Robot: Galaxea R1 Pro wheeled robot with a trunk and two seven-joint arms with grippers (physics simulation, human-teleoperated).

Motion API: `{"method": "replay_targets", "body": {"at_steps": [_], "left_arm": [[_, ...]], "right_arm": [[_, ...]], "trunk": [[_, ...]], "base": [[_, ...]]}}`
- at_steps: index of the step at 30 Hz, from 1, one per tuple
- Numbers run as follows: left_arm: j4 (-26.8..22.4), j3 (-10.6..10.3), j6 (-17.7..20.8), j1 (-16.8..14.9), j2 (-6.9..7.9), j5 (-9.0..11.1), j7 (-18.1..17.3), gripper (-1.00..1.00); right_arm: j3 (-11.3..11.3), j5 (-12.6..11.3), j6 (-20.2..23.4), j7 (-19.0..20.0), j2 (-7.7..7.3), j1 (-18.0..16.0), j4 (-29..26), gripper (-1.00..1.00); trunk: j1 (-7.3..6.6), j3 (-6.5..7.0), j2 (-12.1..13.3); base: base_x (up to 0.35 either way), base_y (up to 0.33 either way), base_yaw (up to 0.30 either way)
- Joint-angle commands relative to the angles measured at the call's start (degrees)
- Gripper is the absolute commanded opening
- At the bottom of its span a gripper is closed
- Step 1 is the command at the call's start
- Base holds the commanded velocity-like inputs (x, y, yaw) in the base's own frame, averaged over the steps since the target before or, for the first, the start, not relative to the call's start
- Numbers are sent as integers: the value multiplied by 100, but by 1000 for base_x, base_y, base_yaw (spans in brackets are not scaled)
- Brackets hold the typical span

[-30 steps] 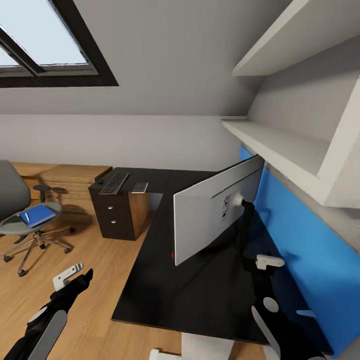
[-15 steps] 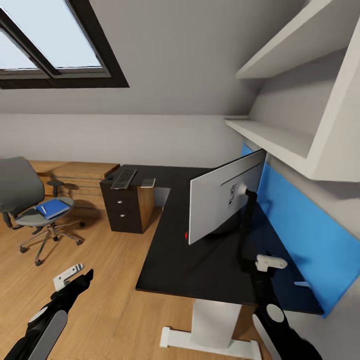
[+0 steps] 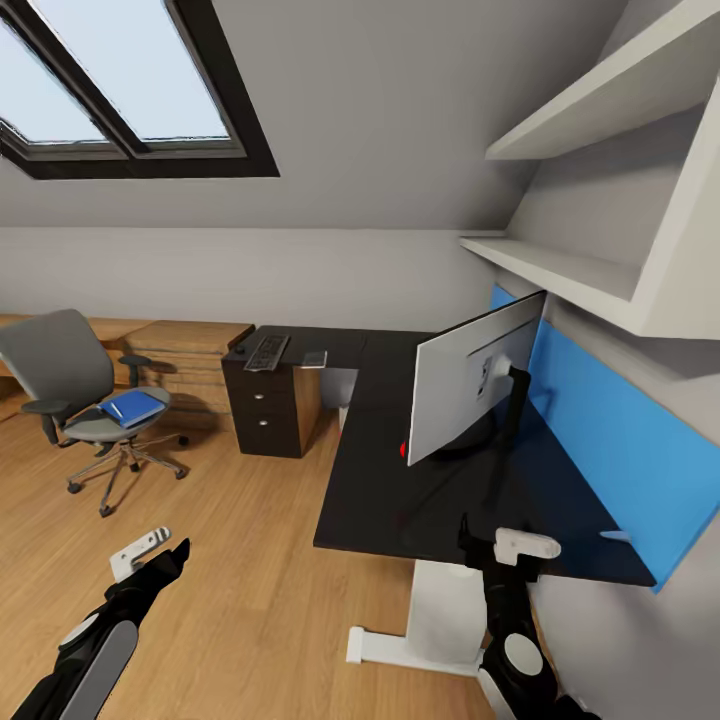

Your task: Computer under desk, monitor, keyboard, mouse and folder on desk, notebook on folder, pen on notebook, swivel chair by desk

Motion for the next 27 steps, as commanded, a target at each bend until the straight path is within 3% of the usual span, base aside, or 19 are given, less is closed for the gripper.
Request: {"method": "replay_targets", "body": {"at_steps": [1,4,5,6,14,22,24,25,27], "left_arm": [[-8,-18,21,-3,3,44,29,100],[-8,-74,22,-3,3,44,29,100],[-8,-113,23,-3,3,44,29,100],[-8,-122,23,-3,3,44,29,100],[-8,-170,23,-3,3,44,29,100],[-8,-211,29,-3,20,30,29,100],[-8,-209,27,-3,23,29,29,100],[-8,-212,25,-3,23,22,29,100],[-8,-214,24,-3,20,20,29,100]], "right_arm": [[108,4,14,-149,-8,-6,-10,100],[471,186,1,-476,-11,-4,-13,100],[739,394,-26,-710,-13,-3,-14,100],[787,440,-32,-763,-13,-3,-11,100],[862,525,-59,-850,-17,-3,-6,100],[872,537,-172,-853,0,-10,-101,100],[870,536,-50,-854,13,-19,-212,100],[865,533,539,-842,144,-62,-462,100],[858,536,878,-832,266,-129,-538,100]], "trunk": [[0,-7,-5],[0,-7,-5],[0,-7,-5],[0,-7,-5],[0,-7,-5],[0,-7,-5],[0,-7,-5],[0,-7,-5],[0,-7,-5]], "base": [[-2,323,0],[60,323,0],[174,299,0],[203,281,0],[262,214,0],[130,48,0],[15,5,0],[6,2,0],[4,1,0]]}}
